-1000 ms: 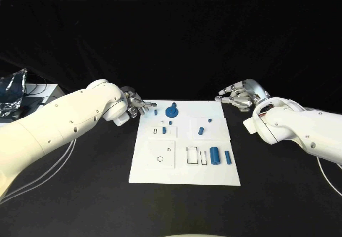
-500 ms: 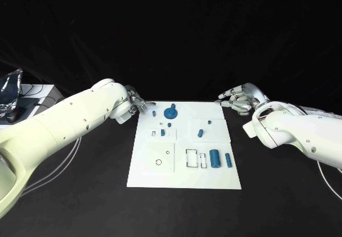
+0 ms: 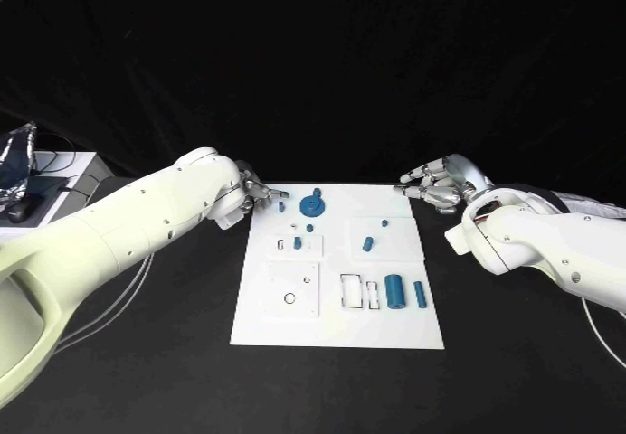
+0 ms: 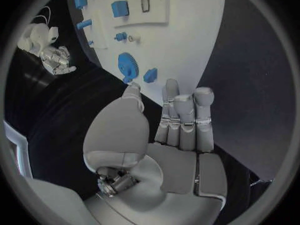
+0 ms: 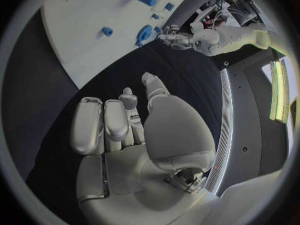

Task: Assemble the parts on the task board

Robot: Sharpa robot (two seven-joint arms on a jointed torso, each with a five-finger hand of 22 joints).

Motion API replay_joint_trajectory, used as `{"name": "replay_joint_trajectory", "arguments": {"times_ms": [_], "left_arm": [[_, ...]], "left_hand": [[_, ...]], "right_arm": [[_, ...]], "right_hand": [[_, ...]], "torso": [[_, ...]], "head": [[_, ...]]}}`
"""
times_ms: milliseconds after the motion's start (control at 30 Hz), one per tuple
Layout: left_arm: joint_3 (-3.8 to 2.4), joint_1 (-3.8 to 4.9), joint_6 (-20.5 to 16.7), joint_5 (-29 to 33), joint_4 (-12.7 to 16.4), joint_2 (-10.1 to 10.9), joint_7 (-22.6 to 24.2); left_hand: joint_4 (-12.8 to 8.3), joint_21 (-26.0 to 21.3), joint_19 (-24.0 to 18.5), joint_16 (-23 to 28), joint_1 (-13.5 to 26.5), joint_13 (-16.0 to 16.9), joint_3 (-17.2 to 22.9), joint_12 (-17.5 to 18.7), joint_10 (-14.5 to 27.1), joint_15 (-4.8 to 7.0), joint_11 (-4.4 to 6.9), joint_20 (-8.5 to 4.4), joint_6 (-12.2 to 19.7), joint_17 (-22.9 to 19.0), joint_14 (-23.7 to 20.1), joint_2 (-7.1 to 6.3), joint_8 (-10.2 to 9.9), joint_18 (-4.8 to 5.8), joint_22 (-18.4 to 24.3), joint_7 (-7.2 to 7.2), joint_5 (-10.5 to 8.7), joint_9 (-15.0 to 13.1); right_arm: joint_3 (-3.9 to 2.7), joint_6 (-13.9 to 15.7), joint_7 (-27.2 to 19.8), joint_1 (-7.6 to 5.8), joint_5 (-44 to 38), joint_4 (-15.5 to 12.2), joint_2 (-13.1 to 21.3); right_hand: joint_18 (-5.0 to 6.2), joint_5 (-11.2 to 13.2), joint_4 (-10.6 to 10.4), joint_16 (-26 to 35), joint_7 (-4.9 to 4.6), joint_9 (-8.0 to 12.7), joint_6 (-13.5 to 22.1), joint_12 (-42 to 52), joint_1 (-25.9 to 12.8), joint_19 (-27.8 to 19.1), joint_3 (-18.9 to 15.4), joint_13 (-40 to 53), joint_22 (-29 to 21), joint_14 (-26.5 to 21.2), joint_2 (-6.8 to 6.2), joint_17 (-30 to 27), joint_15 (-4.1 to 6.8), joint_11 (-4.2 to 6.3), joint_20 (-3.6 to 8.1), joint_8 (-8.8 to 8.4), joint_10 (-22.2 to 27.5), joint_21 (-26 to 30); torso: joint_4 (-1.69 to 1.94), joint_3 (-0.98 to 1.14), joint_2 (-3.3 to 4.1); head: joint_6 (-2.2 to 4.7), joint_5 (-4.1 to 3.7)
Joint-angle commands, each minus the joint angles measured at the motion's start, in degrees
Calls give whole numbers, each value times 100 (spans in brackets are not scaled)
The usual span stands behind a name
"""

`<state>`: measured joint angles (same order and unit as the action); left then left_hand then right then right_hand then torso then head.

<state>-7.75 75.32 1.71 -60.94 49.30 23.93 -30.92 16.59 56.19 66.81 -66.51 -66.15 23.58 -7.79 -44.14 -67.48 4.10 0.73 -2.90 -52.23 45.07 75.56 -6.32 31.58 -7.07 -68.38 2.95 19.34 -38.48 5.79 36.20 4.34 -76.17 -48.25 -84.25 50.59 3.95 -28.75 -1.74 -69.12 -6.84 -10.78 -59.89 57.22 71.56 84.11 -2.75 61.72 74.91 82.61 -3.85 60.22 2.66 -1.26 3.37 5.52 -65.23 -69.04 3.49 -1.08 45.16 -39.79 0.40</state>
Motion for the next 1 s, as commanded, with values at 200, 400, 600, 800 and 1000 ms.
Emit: {"name": "replay_joint_trajectory", "arguments": {"times_ms": [200, 400, 600, 800, 1000], "left_arm": [[14, 20, 209, 105, -12, -39, 168], [30, 21, 286, 116, 9, -43, 178], [38, 22, 337, 126, 36, -42, 192], [43, 22, 383, 136, 43, -43, 204], [45, 23, 363, 166, 41, -46, 214]], "left_hand": [[-12, 42, 65, -57, 82, 31, 54, -15, -36, 7, 54, -44, -70, 48, 52, 7, -18, 89, -59, -45, -7, -160], [-16, 66, 88, -81, 52, 61, 39, -52, -65, 17, 69, -57, -90, 82, 67, 72, -25, 106, -109, -64, 23, -339], [-23, 65, 89, -95, -46, 59, 23, -50, -65, 15, 69, -75, -104, 101, 70, 95, -55, 123, -122, -64, 32, -374], [-80, 66, 99, -115, -236, 61, 33, -55, -80, 24, 81, -93, -150, 132, 79, 168, -50, 141, -141, -79, 44, -446], [-158, 63, 99, -123, -345, 88, 86, -61, -72, 28, 83, -109, -146, 148, 80, 270, -55, 155, -150, -74, 42, -485]], "right_arm": [[-6, 8, -62, -5, -44, 22, -17], [-6, 0, -53, -5, -48, 27, -23], [-6, -9, -36, -5, -56, 35, -28], [-6, -20, -13, -5, -64, 46, -38], [-6, -33, 7, -4, -67, 63, -55]], "right_hand": [[34, -47, 5, 37, -36, 7, -17, -26, -12, 181, -10, -6, 946, 1, 23, -7, 18, -5, 24, -22, 37, 34], [34, -59, 7, 32, -37, 9, -17, -25, -6, 181, -8, -7, 947, 4, 21, -2, 18, -5, 23, -24, 37, 32], [35, -71, 5, 32, -36, 10, -21, -26, -6, 181, -6, -8, 946, 4, 24, -2, 18, -4, 24, -25, 38, 34], [34, -73, 9, 31, -36, 13, -24, -21, -1, 182, -5, -6, 947, 3, 29, -1, 18, -4, 24, -28, 35, 29], [34, -74, 15, 31, -36, 14, -25, -24, 4, 181, -3, -9, 946, 4, 35, 0, 19, -4, 24, -29, 38, 32]], "torso": [[-4, -10, 34], [-1, -8, 32], [-5, -5, 42], [-3, -5, 45], [-4, -3, 46]], "head": [[-6, 13], [-27, 12], [-25, 17], [-28, 15], [-28, 17]]}}
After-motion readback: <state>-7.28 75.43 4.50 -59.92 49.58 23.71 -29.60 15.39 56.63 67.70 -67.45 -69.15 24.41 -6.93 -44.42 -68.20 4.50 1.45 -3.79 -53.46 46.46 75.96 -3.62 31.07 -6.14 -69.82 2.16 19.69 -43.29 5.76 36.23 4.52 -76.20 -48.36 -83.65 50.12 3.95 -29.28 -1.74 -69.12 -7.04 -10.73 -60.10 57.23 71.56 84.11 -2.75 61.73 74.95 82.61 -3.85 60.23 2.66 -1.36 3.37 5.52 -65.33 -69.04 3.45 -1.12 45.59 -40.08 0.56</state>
